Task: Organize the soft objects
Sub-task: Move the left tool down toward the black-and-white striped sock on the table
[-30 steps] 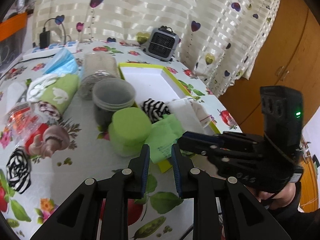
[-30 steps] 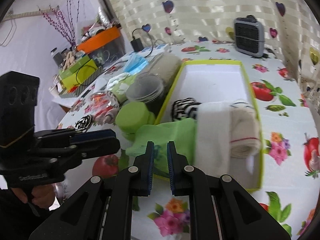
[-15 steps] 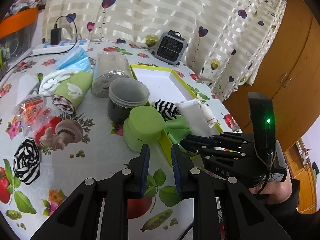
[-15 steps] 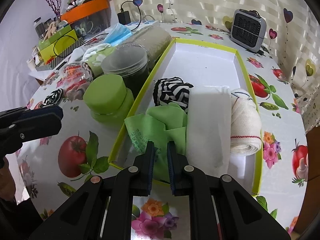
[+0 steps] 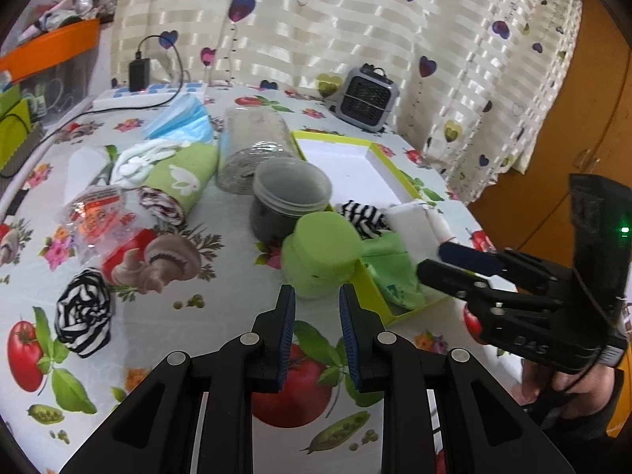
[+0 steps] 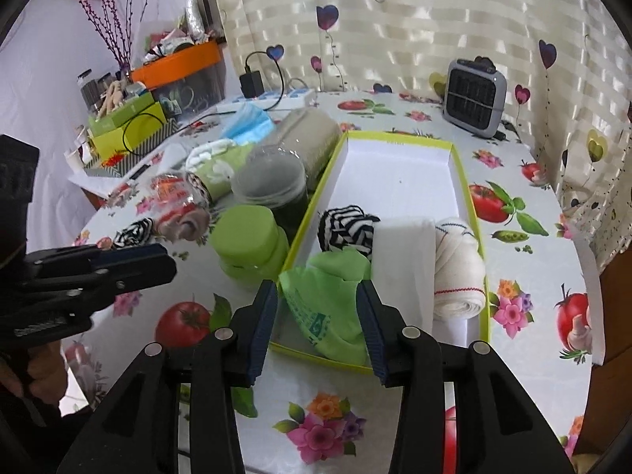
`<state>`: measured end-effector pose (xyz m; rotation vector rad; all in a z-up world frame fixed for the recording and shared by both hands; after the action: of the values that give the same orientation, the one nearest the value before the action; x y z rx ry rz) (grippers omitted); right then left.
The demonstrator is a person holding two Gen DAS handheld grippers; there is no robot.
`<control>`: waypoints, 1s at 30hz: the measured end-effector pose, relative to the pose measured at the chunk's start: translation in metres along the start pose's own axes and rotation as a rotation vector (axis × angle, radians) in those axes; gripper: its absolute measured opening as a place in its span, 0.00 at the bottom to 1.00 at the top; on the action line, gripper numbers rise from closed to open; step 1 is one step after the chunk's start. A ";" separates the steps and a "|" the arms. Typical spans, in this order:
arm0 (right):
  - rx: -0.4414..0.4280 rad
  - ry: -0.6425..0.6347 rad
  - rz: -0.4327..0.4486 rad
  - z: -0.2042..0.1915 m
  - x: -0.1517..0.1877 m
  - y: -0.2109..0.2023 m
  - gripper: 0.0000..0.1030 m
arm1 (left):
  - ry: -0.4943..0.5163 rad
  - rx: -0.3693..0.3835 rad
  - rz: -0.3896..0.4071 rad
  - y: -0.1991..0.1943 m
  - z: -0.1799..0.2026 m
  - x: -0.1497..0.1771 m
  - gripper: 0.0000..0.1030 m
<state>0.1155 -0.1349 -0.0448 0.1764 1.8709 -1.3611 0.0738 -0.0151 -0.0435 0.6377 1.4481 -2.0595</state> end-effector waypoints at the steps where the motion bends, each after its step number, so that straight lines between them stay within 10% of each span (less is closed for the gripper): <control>1: 0.000 0.000 0.004 -0.001 -0.001 -0.001 0.42 | -0.003 -0.009 0.002 -0.001 -0.002 0.000 0.22; 30: -0.130 -0.135 0.075 -0.079 -0.013 -0.021 0.42 | -0.219 -0.223 0.082 -0.047 -0.107 0.017 0.34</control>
<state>0.0720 -0.0719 -0.0126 0.0852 1.8145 -1.1675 0.0372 0.0970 -0.0553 0.3634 1.4694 -1.8098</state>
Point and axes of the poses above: each gripper's, at about its wrist camera, not at the fingertips, and y roughly the way its jaws point, z to its right, x to its underside, the point moved 8 cm from there along y, roughly the way its jaws point, and after that the axes turned 2 degrees about x, right-handed, at the moved point
